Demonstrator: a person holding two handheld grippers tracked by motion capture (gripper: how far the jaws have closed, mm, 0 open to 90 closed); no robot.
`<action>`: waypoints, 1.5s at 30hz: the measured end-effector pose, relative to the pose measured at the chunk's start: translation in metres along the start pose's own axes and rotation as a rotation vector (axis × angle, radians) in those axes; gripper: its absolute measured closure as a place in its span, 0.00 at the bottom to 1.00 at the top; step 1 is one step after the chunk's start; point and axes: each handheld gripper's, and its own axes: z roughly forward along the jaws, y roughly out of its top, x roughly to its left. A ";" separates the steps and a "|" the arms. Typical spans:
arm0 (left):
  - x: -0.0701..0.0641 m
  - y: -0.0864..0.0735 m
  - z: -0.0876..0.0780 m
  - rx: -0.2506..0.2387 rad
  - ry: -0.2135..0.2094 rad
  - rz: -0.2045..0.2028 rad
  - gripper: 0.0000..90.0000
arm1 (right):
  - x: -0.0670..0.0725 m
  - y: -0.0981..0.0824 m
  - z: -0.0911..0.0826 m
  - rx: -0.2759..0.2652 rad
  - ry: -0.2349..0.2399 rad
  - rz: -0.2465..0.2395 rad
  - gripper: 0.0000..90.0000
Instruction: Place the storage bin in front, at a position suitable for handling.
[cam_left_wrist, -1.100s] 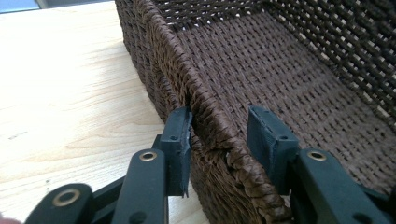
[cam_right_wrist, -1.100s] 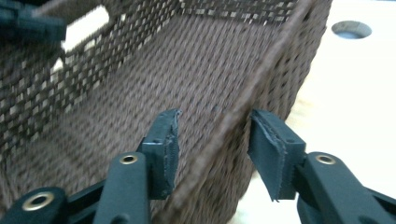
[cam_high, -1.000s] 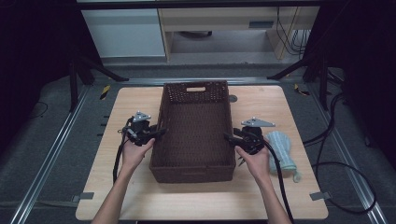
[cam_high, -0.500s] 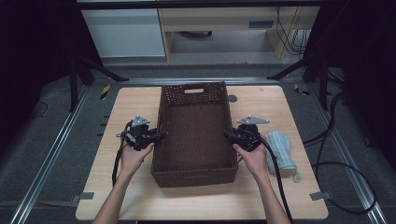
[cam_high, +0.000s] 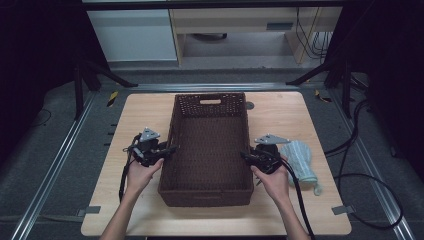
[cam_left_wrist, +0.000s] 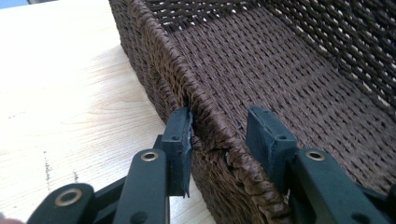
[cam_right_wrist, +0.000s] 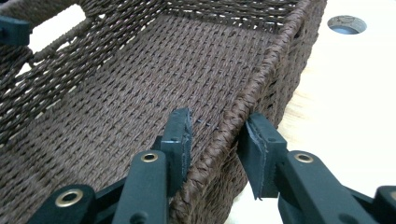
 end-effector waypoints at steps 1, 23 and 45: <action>0.000 0.000 0.000 -0.001 0.002 0.001 0.67 | 0.000 -0.002 -0.002 -0.004 0.007 0.007 0.71; -0.002 0.000 -0.002 0.020 0.004 -0.005 0.68 | -0.008 0.002 -0.006 -0.029 0.057 0.035 0.66; -0.009 -0.009 -0.010 0.013 0.011 -0.009 0.66 | -0.003 0.003 -0.027 -0.076 0.064 0.043 0.46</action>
